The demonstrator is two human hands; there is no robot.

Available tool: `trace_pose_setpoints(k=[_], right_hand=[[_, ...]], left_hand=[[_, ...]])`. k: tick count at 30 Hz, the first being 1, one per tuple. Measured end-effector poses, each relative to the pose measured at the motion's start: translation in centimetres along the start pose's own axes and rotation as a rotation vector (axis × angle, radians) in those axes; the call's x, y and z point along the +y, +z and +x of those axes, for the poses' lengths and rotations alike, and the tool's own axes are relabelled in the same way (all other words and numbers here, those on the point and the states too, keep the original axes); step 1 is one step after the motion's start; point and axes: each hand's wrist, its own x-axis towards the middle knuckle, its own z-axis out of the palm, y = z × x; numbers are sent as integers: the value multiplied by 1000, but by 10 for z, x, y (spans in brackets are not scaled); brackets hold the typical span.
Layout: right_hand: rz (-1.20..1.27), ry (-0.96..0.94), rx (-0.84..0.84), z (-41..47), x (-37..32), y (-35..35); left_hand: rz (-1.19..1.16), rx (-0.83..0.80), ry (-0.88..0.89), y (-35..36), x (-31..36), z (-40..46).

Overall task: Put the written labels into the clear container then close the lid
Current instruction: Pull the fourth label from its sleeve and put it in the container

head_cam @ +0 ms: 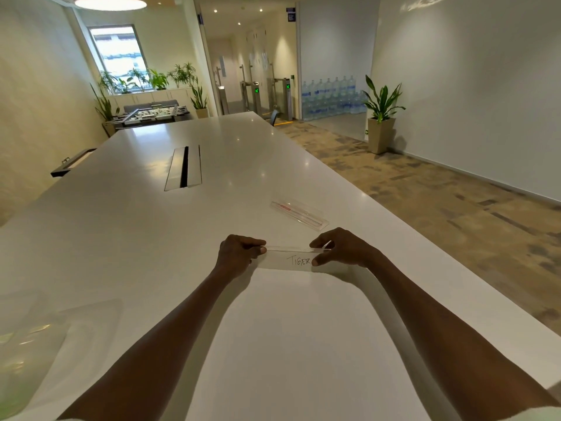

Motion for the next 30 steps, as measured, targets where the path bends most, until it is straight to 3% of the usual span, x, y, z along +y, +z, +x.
trace_pose_setpoints(k=[13,25,30], right_hand=[[-123,-8,15,0,2,-1],[-267,-4,46,-12,5,-18],[-333,-30,44,-16,-4,-17]], left_hand=[[209,-76,74,-6,0,2],[606,-225,220,-1,12,9],[628,-257,216,3,14,14]])
